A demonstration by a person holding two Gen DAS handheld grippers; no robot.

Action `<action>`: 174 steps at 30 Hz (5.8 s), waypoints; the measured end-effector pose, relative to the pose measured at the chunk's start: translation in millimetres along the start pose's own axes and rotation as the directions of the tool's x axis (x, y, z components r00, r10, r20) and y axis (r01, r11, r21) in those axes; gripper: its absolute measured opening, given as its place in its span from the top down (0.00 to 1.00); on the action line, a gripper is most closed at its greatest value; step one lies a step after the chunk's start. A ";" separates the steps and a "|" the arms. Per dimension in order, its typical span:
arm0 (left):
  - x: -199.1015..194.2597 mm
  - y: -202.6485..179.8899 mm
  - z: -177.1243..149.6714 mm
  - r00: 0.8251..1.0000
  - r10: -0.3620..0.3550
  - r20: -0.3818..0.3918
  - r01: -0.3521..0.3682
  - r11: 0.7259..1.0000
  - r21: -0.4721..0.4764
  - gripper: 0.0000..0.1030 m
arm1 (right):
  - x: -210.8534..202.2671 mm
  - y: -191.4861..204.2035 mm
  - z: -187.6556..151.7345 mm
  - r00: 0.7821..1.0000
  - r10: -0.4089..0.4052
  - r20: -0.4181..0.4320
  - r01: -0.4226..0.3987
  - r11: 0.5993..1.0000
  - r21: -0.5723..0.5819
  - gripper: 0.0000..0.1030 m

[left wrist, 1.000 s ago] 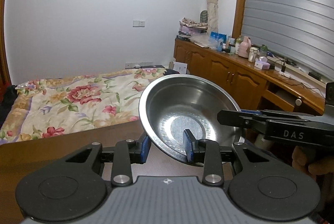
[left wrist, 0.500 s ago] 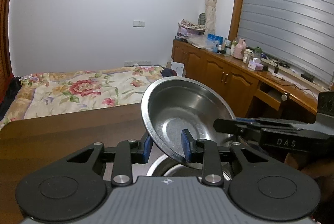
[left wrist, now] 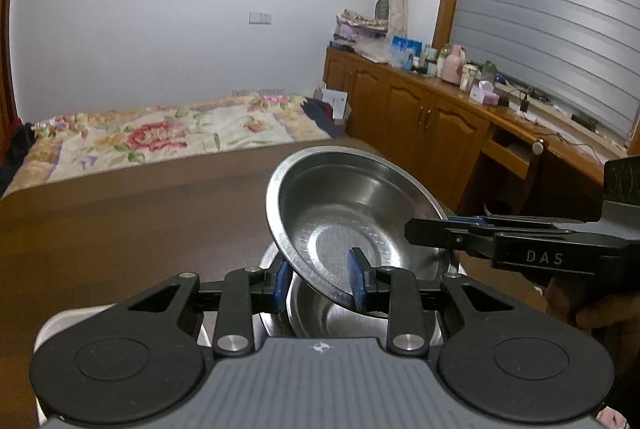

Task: Organize plates and bowls

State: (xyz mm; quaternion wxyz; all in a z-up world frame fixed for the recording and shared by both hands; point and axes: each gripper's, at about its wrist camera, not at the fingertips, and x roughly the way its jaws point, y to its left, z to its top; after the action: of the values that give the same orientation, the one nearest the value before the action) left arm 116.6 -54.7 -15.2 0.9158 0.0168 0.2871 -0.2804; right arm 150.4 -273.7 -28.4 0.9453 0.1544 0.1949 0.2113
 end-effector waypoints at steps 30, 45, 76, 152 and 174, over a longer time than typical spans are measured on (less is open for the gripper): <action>17.1 -1.2 -23.9 0.997 -0.009 -0.071 0.008 1.000 -0.022 0.69 | 2.6 4.0 -35.7 0.992 -0.088 -0.088 0.085 0.996 -0.041 0.77; 17.9 2.5 -28.8 0.998 0.002 -0.070 -0.005 0.999 -0.042 0.68 | 3.5 10.1 -31.6 0.990 -0.112 -0.089 0.104 0.991 -0.087 0.76; 6.3 13.7 -44.9 0.990 0.120 0.076 -0.115 0.991 -0.068 0.28 | -7.2 7.8 -37.1 0.972 -0.232 0.045 0.236 0.962 -0.136 0.41; -54.2 12.9 -14.9 0.978 0.142 0.153 -0.138 0.990 -0.039 0.65 | -8.4 36.1 -20.4 0.982 -0.148 0.113 0.155 0.987 -0.049 0.65; -92.1 87.3 -56.7 0.966 0.241 0.092 -0.226 0.962 -0.152 0.64 | 35.6 91.7 -31.1 0.999 -0.030 0.022 0.032 0.990 -0.140 0.65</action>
State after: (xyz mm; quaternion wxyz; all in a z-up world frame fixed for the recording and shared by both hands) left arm 70.6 76.1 -24.5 0.9558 -0.0292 0.2512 -0.1500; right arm 135.5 -171.7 -32.0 0.9589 0.0866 0.1724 0.2082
